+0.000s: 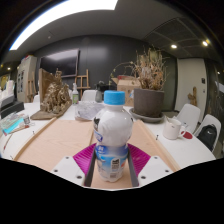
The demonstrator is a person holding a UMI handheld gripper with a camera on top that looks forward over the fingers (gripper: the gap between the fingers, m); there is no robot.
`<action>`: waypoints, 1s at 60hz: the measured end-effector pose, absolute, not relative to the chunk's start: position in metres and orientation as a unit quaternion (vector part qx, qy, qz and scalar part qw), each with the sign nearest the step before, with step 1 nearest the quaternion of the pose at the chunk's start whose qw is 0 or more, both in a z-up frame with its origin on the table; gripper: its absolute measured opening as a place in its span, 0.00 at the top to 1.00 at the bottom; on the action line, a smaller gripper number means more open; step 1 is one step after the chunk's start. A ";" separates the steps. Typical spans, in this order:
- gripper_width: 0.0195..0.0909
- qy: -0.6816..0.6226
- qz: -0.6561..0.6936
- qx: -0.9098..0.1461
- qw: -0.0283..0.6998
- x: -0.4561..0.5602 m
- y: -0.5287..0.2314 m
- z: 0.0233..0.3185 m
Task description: Pour water
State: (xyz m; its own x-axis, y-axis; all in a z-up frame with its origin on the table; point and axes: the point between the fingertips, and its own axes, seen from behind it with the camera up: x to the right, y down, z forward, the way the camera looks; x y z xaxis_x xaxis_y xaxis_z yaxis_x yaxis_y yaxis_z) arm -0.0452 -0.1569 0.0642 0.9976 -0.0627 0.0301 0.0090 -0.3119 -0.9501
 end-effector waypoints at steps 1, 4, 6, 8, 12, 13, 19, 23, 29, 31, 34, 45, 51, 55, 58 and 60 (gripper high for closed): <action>0.53 0.014 -0.030 -0.806 0.591 -0.046 -0.156 0.066; 0.55 0.010 -0.029 -0.805 0.592 -0.047 -0.153 0.064; 0.58 0.005 -0.031 -0.805 0.592 -0.048 -0.154 0.064; 0.61 0.002 -0.033 -0.806 0.591 -0.049 -0.154 0.064; 0.68 0.000 -0.037 -0.807 0.590 -0.048 -0.154 0.064; 0.71 0.001 -0.039 -0.807 0.590 -0.047 -0.154 0.064; 0.78 0.001 -0.041 -0.812 0.583 -0.048 -0.151 0.062; 0.78 0.000 -0.041 -0.817 0.576 -0.049 -0.150 0.063; 0.78 0.011 -0.024 -0.818 0.575 -0.048 -0.146 0.074; 0.78 0.019 -0.013 -0.816 0.578 -0.047 -0.144 0.082; 0.78 0.036 0.013 -0.812 0.583 -0.047 -0.139 0.099; 0.78 0.139 0.163 -0.773 0.597 -0.027 -0.107 0.175; 0.79 0.206 0.268 -0.737 0.585 -0.006 -0.082 0.213; 0.79 0.268 0.350 -0.703 0.558 0.010 -0.066 0.230; 0.79 0.318 0.408 -0.670 0.533 0.028 -0.050 0.234; 0.79 0.347 0.442 -0.647 0.515 0.040 -0.041 0.236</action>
